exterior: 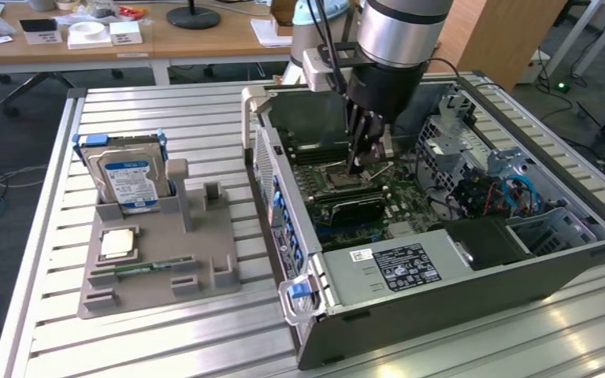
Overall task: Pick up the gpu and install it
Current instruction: 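Press down on the gpu until it lock into place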
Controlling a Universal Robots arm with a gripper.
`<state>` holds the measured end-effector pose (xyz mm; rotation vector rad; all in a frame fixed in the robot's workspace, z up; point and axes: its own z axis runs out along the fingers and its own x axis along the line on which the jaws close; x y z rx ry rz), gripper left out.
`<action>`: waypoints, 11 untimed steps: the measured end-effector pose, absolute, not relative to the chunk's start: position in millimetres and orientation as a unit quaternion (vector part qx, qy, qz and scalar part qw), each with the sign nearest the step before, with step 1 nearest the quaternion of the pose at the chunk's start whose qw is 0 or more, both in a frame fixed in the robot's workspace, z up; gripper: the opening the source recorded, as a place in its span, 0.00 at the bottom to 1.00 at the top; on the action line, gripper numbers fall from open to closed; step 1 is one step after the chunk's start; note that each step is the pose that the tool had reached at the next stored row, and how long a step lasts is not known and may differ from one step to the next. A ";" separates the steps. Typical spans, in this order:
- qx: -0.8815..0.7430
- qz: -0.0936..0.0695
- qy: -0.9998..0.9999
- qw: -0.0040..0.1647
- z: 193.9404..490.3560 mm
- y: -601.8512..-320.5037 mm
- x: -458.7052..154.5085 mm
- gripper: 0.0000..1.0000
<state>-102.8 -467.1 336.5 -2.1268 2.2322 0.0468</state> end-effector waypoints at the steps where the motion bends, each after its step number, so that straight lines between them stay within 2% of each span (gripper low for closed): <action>1: -0.689 0.015 0.724 0.029 336.5 -466.5 -102.8 0.11; 11: -0.689 0.015 0.724 0.029 334.9 -454.2 -102.7 0.11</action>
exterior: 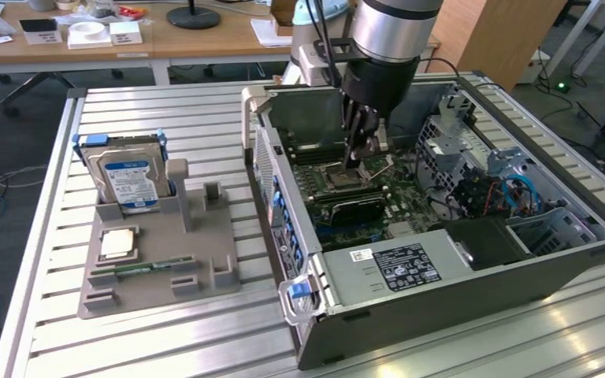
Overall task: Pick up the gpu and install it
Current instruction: 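Press down on the gpu until it lock into place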
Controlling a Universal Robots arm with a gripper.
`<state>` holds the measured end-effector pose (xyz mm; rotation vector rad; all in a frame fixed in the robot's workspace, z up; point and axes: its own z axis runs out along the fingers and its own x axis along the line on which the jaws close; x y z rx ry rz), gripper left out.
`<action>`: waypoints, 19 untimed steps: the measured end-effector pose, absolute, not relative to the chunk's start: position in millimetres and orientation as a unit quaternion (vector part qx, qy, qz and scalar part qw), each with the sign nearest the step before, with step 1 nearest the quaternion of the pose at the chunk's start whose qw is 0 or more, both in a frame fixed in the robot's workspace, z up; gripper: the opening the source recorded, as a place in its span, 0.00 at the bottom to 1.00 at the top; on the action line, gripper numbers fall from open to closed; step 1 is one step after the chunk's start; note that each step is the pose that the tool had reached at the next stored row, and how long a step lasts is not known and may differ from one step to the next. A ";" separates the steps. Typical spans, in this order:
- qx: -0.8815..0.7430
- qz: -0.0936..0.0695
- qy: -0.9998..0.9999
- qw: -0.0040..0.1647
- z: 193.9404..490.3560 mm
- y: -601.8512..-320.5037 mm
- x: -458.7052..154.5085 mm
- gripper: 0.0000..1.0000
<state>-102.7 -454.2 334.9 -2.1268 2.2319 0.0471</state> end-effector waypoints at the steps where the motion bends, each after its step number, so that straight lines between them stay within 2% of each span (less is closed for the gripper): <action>1: -0.689 0.015 0.724 0.029 334.7 -453.9 -102.7 0.11; 19: -0.689 0.016 0.724 0.030 323.7 -453.1 -94.6 0.11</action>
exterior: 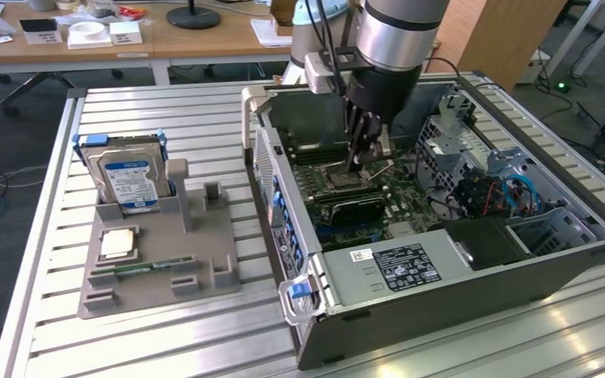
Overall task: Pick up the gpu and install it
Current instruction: 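Press down on the gpu until it lock into place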
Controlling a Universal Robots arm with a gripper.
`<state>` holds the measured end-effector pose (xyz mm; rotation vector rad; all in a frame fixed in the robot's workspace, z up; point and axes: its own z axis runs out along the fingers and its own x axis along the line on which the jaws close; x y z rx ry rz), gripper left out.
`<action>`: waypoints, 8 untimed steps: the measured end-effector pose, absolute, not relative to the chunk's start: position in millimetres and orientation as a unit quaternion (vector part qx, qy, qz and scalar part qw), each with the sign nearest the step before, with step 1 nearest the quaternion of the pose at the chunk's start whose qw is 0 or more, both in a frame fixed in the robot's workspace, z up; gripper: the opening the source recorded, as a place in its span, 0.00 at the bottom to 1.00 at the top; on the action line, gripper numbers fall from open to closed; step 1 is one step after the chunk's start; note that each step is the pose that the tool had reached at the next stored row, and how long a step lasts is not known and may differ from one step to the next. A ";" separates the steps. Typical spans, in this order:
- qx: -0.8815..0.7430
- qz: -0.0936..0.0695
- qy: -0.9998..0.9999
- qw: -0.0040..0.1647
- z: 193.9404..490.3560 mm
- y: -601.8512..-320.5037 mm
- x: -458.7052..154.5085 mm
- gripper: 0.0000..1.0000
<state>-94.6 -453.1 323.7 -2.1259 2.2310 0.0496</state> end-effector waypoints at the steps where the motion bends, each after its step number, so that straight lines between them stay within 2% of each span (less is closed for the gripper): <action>1: -0.689 0.016 0.724 0.030 322.2 -453.0 -94.3 0.11; 8: -0.689 0.016 0.724 0.030 309.5 -453.0 -93.6 0.11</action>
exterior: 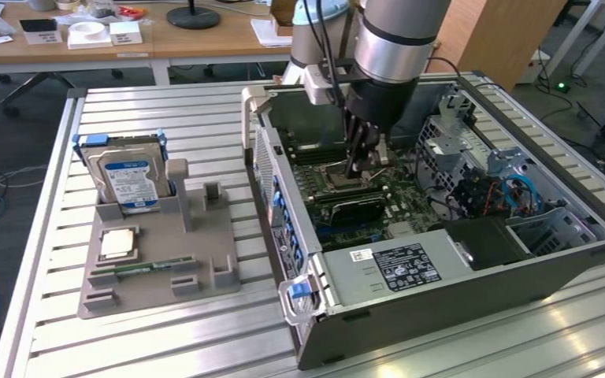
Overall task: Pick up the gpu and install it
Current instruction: 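Press down on the gpu until it lock into place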
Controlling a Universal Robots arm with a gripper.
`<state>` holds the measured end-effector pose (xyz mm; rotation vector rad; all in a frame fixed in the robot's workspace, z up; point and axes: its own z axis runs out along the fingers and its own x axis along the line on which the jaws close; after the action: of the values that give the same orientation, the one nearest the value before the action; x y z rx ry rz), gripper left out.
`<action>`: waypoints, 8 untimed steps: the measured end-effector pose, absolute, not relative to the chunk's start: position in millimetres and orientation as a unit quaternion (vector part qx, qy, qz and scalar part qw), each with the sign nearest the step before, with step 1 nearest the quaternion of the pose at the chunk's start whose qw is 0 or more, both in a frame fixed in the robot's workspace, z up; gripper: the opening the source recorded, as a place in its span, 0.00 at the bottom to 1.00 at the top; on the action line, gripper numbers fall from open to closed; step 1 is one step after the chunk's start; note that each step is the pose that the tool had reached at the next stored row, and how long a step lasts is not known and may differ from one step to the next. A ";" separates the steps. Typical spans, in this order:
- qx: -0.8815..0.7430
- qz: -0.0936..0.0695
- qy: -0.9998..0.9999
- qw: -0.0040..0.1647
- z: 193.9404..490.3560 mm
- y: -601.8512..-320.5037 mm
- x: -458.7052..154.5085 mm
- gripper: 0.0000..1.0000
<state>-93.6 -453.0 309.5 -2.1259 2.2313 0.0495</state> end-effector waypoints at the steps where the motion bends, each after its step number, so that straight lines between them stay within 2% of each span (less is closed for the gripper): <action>1: -0.689 0.016 0.724 0.030 308.4 -452.9 -93.6 0.11; 8: -0.689 0.016 0.724 0.030 306.3 -454.6 -93.6 0.11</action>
<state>-93.6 -454.6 306.3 -2.1260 2.2312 0.0495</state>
